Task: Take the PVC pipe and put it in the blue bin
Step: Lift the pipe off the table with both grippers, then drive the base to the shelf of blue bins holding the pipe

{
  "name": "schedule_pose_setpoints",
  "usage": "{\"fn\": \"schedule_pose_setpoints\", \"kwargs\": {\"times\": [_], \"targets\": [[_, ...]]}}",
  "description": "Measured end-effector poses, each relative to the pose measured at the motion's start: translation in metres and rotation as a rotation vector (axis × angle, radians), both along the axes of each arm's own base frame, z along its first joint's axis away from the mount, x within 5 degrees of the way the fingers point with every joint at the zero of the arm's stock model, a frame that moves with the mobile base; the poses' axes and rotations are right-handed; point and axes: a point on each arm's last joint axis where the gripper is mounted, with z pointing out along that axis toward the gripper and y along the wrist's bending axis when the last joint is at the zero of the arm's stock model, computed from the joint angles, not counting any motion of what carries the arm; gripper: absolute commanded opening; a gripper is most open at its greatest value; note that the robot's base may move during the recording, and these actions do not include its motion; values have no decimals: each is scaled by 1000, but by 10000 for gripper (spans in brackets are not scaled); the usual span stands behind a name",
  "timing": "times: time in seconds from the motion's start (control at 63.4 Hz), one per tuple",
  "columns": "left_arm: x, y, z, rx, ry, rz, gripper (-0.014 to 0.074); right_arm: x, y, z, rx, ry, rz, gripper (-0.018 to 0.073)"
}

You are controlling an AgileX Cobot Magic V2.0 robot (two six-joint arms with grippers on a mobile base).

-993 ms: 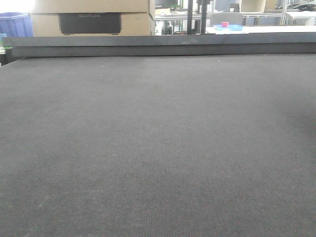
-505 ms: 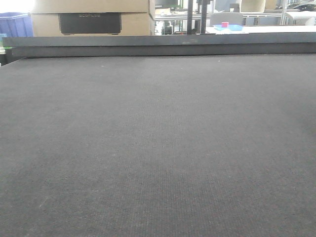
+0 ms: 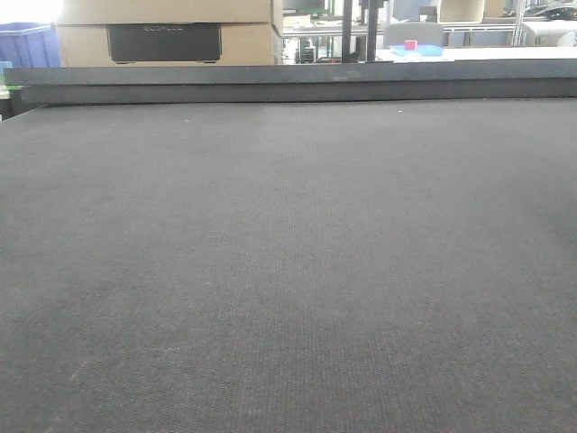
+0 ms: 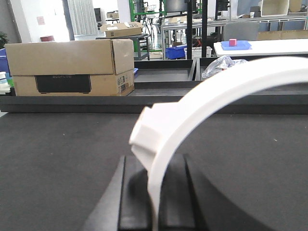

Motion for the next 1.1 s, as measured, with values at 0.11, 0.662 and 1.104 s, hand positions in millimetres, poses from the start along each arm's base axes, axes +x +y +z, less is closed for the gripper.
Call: {"fn": "schedule_pose_setpoints", "kwargs": {"times": [0.11,0.662,1.104], "targets": [[0,0,0,0,0,0,-111,0,0,0,0,0,0,-169],[0,0,0,0,0,0,-111,0,0,0,0,-2,0,-169],[0,0,0,0,-2,0,-111,0,0,0,0,-2,0,-169]]}}
